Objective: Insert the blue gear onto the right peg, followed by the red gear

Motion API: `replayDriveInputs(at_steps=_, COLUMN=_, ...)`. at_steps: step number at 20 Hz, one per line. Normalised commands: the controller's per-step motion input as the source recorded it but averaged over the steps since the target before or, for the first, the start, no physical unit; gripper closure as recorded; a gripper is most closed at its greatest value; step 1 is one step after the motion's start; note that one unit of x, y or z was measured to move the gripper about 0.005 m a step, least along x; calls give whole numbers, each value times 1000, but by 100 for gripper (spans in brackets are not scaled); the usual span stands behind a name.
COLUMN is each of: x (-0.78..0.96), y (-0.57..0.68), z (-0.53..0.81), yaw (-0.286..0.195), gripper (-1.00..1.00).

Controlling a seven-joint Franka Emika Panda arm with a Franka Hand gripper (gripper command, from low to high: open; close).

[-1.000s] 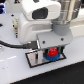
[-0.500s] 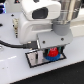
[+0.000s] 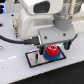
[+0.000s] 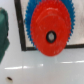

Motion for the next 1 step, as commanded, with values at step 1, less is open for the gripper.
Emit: replayDriveInputs(at_steps=1, x=1, y=-7, z=225, yaw=0, gripper=-100)
